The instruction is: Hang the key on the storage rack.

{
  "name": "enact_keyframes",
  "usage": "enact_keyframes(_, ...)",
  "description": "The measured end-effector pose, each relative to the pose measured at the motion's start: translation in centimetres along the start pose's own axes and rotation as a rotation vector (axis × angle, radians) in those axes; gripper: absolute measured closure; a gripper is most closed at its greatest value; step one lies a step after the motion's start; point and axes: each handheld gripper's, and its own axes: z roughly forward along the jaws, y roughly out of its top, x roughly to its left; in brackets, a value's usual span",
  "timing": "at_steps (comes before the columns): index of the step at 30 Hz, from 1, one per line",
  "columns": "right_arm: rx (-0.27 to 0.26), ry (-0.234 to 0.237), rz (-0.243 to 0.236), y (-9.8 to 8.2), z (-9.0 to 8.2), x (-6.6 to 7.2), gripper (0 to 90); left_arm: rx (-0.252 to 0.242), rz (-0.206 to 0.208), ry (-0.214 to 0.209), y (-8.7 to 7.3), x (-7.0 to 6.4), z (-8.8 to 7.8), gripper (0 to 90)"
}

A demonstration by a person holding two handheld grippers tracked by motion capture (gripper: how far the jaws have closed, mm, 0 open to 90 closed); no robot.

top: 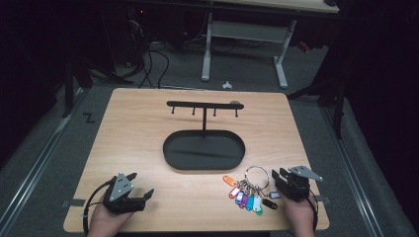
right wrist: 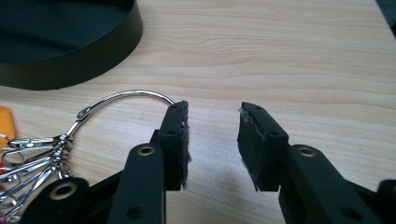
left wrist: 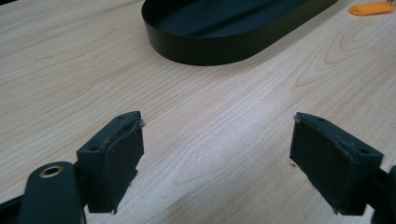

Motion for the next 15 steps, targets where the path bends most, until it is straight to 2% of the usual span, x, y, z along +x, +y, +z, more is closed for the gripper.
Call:
enact_keyframes(3, 0.008, 0.009, -0.024, -0.12, 0.04, 0.17, 65.0, 0.001, 0.005, -0.001, 0.09, -0.07, 0.08, 18.1)
enact_keyframes(10, 0.009, 0.009, -0.007, -0.31, -0.24, -0.14, 63.7, 0.014, 0.033, -0.021, 0.31, -0.54, 0.66, 18.1)
enact_keyframes(15, 0.013, 0.019, -0.007, -0.23, -0.02, 0.04, 63.2, 0.011, 0.032, -0.023, 0.23, -0.52, 0.37, 18.3)
